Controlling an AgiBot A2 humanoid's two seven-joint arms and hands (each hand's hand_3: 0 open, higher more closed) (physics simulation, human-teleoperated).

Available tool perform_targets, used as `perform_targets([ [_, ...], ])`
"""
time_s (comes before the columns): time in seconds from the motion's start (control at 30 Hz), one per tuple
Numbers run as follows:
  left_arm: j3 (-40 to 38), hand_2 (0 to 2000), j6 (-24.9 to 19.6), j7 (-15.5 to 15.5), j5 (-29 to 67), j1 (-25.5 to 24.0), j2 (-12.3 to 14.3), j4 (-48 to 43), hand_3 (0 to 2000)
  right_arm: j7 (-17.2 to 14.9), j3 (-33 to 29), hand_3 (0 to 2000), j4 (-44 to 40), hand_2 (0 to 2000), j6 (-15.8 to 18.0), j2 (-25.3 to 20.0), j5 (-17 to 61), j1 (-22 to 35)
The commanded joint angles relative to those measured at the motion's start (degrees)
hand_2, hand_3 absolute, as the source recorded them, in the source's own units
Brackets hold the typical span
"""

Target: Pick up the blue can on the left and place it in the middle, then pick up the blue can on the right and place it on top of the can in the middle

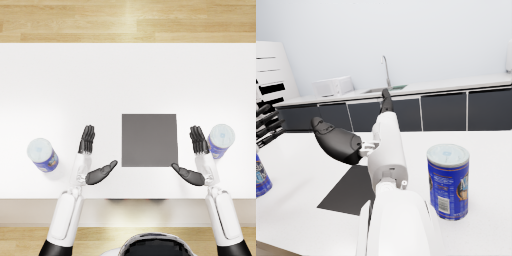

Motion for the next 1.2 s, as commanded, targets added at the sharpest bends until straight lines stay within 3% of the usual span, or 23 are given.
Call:
perform_targets([
  [0.03, -5.6, 0, -0.6, -0.6, 0.0, -1.5, -0.4, -4.4, 0, 0.6, -3.4, 0, 3.9, 0, -0.6, -0.9, 0.0, 1.5],
  [0.3, -23.8, 0, -2.0, -2.0, 17.1, -2.6, 0.7, -8.5, 0, 2.0, -14.9, 0, 6.4, 0, -2.0, -1.8, 17.1, 2.9],
  [0.57, -33.4, 0, -2.1, -2.1, 21.4, -5.6, 2.9, -4.9, 0, 2.1, -20.7, 0, 3.6, 0, -2.1, -2.5, 21.4, 2.4],
  [1.0, -32.0, 0, -2.1, -2.1, 21.7, -8.3, 5.1, 10.8, 0, 2.1, -19.0, 0, -10.4, 0, -2.1, -3.8, 21.7, 0.7],
  [1.2, -31.2, 0, -2.1, -2.1, 21.7, -7.2, 5.3, 17.9, 0, 2.1, -17.6, 0, -17.7, 0, -2.1, -4.4, 21.8, 1.2],
])
